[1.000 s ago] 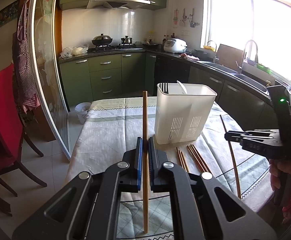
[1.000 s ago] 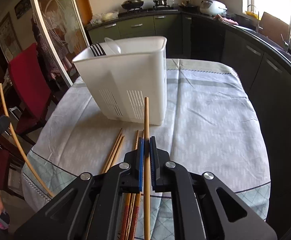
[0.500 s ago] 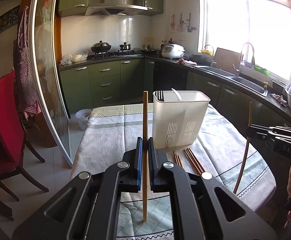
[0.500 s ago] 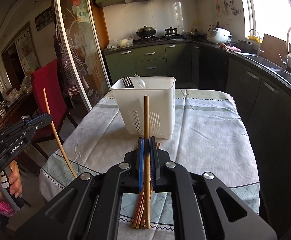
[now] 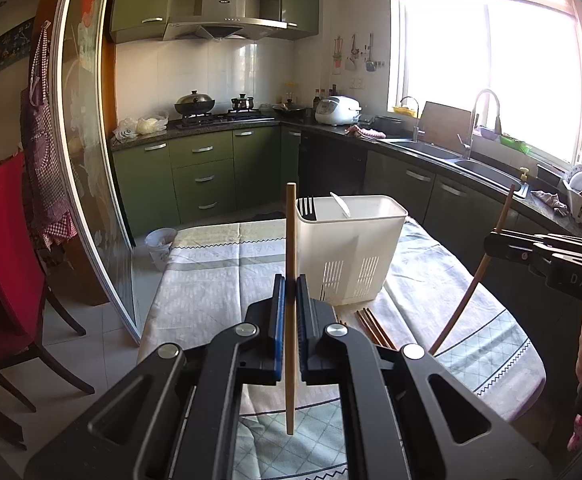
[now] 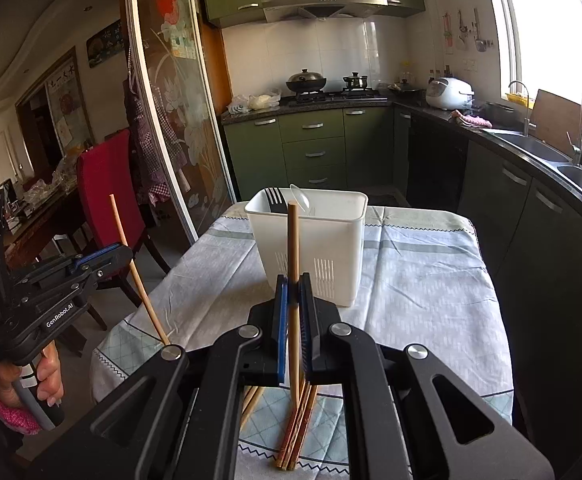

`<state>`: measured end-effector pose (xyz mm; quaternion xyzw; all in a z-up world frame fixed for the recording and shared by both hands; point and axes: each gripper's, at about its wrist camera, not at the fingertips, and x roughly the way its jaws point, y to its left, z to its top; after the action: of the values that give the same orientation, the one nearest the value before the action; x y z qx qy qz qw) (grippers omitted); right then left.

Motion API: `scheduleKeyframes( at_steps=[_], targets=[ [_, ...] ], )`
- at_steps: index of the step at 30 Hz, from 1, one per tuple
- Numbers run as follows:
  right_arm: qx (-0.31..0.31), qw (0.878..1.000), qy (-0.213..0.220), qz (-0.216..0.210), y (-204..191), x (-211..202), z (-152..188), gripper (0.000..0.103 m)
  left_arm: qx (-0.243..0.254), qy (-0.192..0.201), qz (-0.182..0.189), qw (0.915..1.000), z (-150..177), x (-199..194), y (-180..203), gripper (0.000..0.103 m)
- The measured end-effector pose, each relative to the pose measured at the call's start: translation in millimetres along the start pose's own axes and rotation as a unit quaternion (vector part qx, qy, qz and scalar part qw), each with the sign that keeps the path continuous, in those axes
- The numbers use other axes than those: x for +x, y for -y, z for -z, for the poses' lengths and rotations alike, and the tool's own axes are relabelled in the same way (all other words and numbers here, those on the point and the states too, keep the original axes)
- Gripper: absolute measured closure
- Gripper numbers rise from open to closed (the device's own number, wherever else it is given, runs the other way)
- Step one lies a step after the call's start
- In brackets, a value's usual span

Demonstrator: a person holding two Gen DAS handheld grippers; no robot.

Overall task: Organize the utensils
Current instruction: 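Lower both held chopsticks upright into the white caddy and open both grippers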

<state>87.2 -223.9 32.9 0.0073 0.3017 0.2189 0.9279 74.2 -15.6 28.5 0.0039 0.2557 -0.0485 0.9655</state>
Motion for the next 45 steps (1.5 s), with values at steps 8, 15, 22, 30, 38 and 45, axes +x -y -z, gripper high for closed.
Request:
scheduleKeyframes(
  at_steps=[8, 15, 22, 30, 38, 45],
  targets=[
    [-0.009, 1.0, 0.021, -0.008, -4.1, -8.1, -31.5, 0.096, 0.009, 0.025, 0.011, 0.9996, -21.8, -5.6, 8.6, 0.098],
    [-0.008, 0.999, 0.05, -0.019, 1.2, -18.9, -80.7, 0.096, 0.019, 0.06, 0.047, 0.9969, -74.7, -15.3, 20.9, 0.098],
    [-0.012, 0.993, 0.12, -0.008, 8.1, -40.2, -148.4, 0.096, 0.03, 0.132, 0.044, 0.9898, -145.0, -22.5, 36.9, 0.098],
    [-0.009, 0.989, 0.14, 0.038, 29.5, -1.0, -194.8, 0.097, 0.016, 0.146, 0.028, 0.9888, -180.3, 38.9, 40.8, 0.098],
    [0.015, 0.998, 0.053, 0.026, 60.8, 88.7, -162.9, 0.096, 0.016, 0.068, 0.014, 0.9974, -148.6, 113.4, 31.6, 0.098],
    [0.007, 1.0, 0.007, 0.026, 61.9, 126.3, -125.4, 0.096, 0.018, 0.028, 0.011, 0.9994, -124.6, 132.5, 26.2, 0.097]
  ],
)
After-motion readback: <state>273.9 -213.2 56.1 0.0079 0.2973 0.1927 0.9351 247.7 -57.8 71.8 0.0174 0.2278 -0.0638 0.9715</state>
